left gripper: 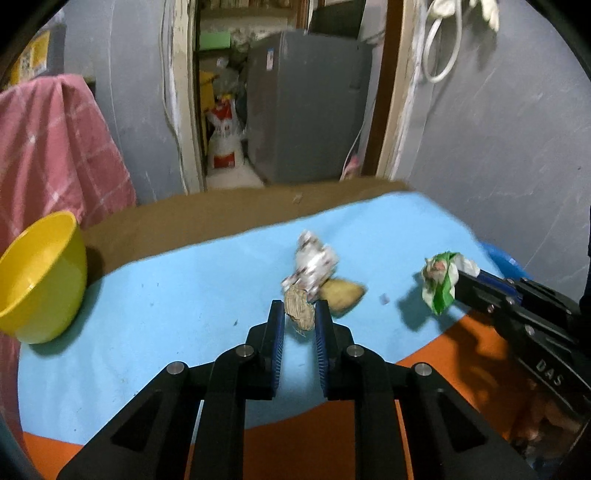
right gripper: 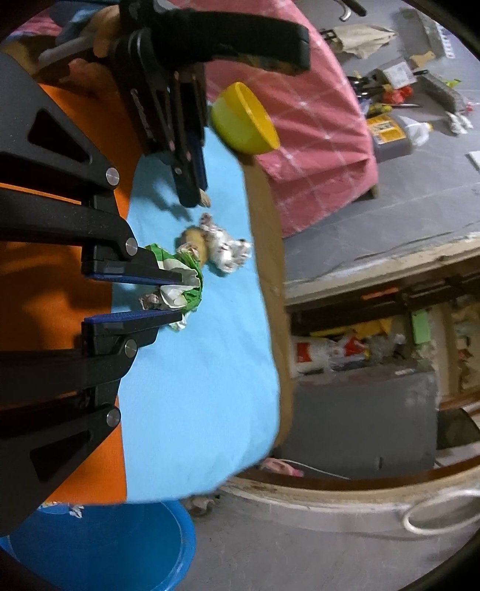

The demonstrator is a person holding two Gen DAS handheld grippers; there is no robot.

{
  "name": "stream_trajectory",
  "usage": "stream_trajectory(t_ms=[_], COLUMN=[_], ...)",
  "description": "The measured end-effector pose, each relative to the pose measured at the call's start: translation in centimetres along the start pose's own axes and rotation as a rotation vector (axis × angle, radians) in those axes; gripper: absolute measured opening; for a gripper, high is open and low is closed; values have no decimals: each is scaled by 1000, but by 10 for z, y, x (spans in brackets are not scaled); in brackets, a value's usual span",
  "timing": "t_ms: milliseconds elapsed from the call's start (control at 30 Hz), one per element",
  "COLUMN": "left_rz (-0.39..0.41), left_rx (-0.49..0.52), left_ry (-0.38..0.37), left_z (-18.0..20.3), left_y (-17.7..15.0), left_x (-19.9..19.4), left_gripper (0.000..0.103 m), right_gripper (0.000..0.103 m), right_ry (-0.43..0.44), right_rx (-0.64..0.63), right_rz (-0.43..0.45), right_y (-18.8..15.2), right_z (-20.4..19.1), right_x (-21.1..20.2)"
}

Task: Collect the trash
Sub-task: 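Carry the green-white wrapper and tan shell over the blue bucket and open both tools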

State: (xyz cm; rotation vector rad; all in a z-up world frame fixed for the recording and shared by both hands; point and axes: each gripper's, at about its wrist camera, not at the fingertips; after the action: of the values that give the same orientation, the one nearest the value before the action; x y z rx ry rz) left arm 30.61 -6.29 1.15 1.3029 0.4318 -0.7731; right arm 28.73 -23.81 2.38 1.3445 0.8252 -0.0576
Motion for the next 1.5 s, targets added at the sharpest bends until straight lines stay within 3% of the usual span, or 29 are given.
stream_trajectory(t_ms=[433, 700, 933, 1267, 1400, 1500], left_rz=[226, 252, 178, -24, -94, -144], left_rx=[53, 111, 154, 128, 99, 87], left_ry=[-160, -266, -299, -333, -329, -324], left_z=[84, 135, 178, 215, 220, 221], left_y=[15, 19, 8, -2, -5, -8], left_x=[-47, -49, -28, 27, 48, 60], left_gripper=[14, 14, 14, 14, 14, 14], right_gripper=[11, 11, 12, 16, 35, 44], right_ry=[-254, -406, -463, -476, -483, -484], right_rx=[62, 88, 210, 416, 461, 499], right_rz=[373, 459, 415, 304, 258, 246], right_y=[1, -12, -31, -56, -63, -69], right_z=[40, 63, 101, 143, 152, 158], right_x=[-93, -130, -144, -140, -137, -138])
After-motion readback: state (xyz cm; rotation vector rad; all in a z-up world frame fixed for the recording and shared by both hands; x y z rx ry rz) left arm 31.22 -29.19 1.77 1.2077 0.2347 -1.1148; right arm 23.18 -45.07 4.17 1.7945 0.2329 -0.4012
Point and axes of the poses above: each gripper's, at about its wrist camera, not at the fingertips, and x roughly the way its jaws point, z to its right, y to its top, and after that the axes turned 13 degrees about -x, right-handed
